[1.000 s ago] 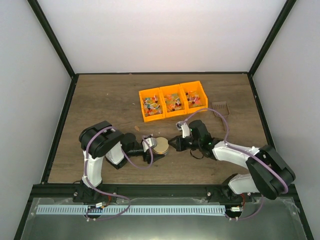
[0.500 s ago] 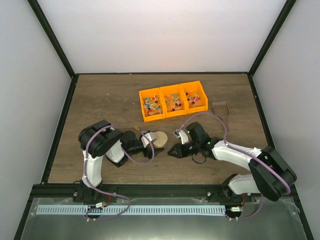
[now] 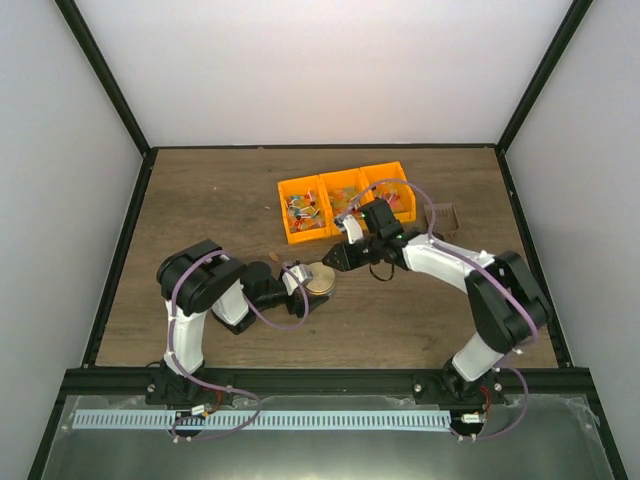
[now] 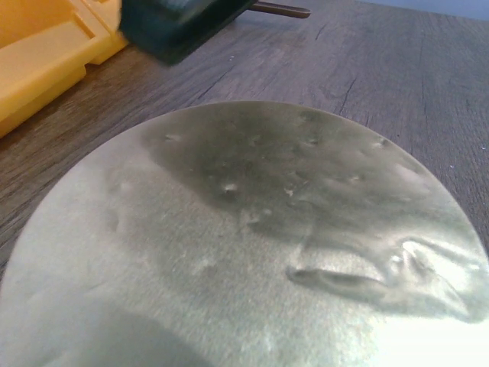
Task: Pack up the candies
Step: Screw the bottle lid onto the packing bottle.
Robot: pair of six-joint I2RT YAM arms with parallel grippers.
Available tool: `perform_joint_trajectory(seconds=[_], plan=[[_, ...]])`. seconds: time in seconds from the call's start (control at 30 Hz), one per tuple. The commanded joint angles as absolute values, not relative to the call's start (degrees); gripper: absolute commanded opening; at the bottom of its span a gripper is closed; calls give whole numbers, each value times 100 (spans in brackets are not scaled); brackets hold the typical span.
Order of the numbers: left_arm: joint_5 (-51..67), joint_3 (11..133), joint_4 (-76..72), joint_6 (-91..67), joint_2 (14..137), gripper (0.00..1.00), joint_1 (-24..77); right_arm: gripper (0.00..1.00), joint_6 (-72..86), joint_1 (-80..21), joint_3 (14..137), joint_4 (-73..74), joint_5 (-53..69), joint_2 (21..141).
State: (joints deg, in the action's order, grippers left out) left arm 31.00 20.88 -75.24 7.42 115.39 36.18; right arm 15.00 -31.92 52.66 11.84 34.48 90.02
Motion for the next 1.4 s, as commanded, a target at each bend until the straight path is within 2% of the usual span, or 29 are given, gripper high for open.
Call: perform_joint_trajectory(seconds=[0.0, 0.2, 0.47, 0.6, 1.13, 1.37], plan=[[3194, 2057, -7203, 607, 11734, 83, 3595, 26, 901, -3160, 5824, 1500, 3430, 9494], [3207, 2035, -7174, 605, 11723, 84, 3595, 21, 865, -3179, 6054, 1476, 3732, 9830], [3201, 2039, -7163, 592, 11698, 84, 3595, 20, 910, -3292, 5898, 1396, 3900, 9925], [3197, 2065, -7267, 467, 11779, 84, 3598, 15, 965, -3355, 5759, 1373, 3859, 9851], [3072, 2056, -7322, 396, 11751, 84, 3604, 1, 1406, -3540, 4688, 901, 3951, 9422], [2983, 2070, -7282, 350, 11751, 83, 3606, 1, 1673, -3690, 4178, 645, 4056, 9188]])
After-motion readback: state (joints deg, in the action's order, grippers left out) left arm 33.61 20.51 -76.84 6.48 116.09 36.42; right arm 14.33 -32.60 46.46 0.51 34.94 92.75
